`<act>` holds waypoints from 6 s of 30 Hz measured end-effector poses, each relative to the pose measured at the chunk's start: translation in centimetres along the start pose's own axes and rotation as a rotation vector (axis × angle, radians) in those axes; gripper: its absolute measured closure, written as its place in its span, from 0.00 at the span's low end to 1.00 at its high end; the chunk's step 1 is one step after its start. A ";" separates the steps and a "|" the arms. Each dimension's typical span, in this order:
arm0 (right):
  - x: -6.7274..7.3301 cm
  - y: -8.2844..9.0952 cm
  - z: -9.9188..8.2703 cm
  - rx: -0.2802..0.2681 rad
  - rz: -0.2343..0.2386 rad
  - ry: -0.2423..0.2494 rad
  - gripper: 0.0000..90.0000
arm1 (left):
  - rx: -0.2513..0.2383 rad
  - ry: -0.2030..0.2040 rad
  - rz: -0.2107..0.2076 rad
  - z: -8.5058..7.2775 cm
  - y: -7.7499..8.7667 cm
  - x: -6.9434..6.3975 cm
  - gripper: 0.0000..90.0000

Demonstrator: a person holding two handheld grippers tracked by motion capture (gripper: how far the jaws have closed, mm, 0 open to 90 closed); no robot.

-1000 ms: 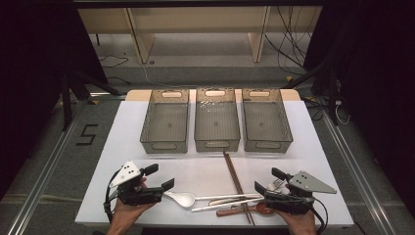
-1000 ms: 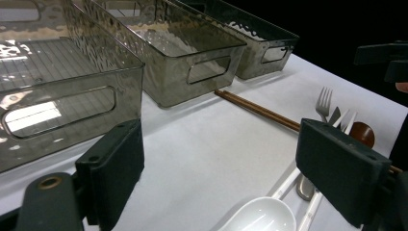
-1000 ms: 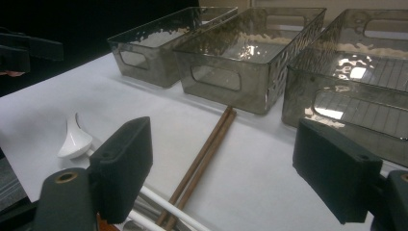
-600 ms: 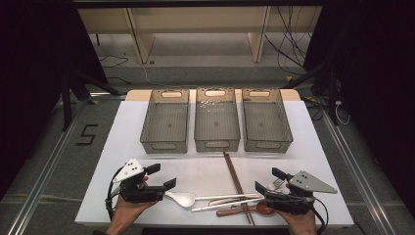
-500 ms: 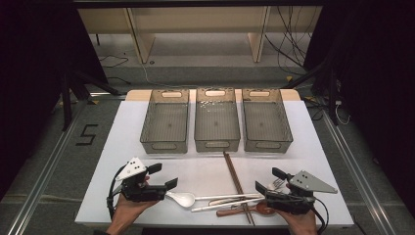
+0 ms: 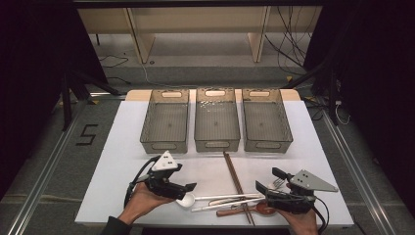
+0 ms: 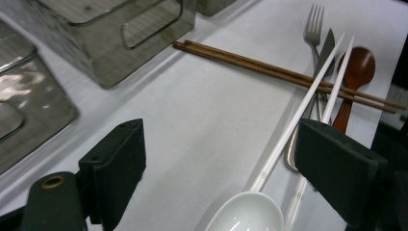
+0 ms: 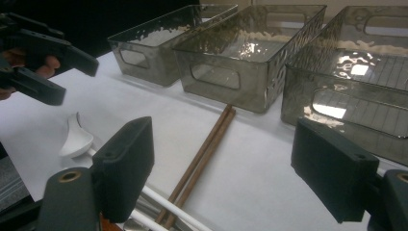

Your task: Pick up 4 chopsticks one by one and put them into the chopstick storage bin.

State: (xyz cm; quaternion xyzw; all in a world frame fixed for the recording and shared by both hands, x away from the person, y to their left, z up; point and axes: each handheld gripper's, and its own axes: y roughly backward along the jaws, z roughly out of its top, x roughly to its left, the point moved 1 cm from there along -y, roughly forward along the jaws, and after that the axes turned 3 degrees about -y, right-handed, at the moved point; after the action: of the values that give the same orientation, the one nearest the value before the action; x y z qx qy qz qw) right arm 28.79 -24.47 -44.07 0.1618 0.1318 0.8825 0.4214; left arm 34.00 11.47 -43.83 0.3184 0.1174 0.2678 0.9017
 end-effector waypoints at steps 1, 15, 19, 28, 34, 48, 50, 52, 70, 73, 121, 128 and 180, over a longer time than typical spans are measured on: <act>0.0 0.0 0.0 0.002 -0.002 0.002 0.26 | 0.017 -0.011 -0.010 0.2 -0.4 -0.2 0.20; -0.1 -0.1 0.0 0.013 0.007 -0.012 0.26 | 0.221 -0.185 -0.115 1.8 -5.1 -2.4 0.33; -0.1 -0.1 0.0 0.010 0.008 -0.012 0.27 | 0.263 -0.211 -0.133 2.0 -6.5 -2.8 0.37; -0.2 -0.1 0.0 0.010 0.013 -0.018 0.27 | 0.312 -0.260 -0.152 2.0 -7.5 -3.1 0.50; -0.2 -0.1 0.0 0.012 0.016 -0.020 0.27 | 0.346 -0.282 -0.186 1.8 -8.2 -3.3 0.61; -0.4 -0.1 0.0 0.014 0.025 -0.036 0.27 | 0.393 -0.317 -0.208 2.2 -9.0 -3.1 0.83; -0.4 -0.1 0.0 0.014 0.025 -0.037 0.27 | 0.400 -0.314 -0.204 2.3 -9.0 -3.2 0.84; -0.4 -0.2 0.0 0.017 0.024 -0.037 0.27 | 0.410 -0.317 -0.201 2.4 -9.1 -3.3 0.91; -0.6 0.0 0.0 0.007 0.025 -0.049 0.28 | 0.283 -0.271 -0.151 3.5 -8.9 -3.2 0.94; -0.5 0.0 0.1 0.002 0.026 -0.051 0.28 | 0.237 -0.258 -0.136 4.1 -8.3 -2.9 0.94; -0.3 0.0 0.0 0.002 0.026 -0.039 0.28 | -0.028 0.051 0.115 4.6 2.3 7.3 0.94; -0.3 0.0 -0.1 0.002 0.027 -0.039 0.28 | -0.040 0.087 0.142 4.0 3.1 8.5 0.94; -0.4 0.0 -0.2 0.004 0.026 -0.049 0.28 | -0.019 0.214 0.308 5.2 2.8 17.4 0.94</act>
State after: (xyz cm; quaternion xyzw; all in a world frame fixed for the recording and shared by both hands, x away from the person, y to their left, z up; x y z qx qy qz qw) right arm 28.97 -24.79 -44.28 0.1860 0.1210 0.8835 0.4126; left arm 49.28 20.36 -38.80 0.2939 0.1599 0.4362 0.8353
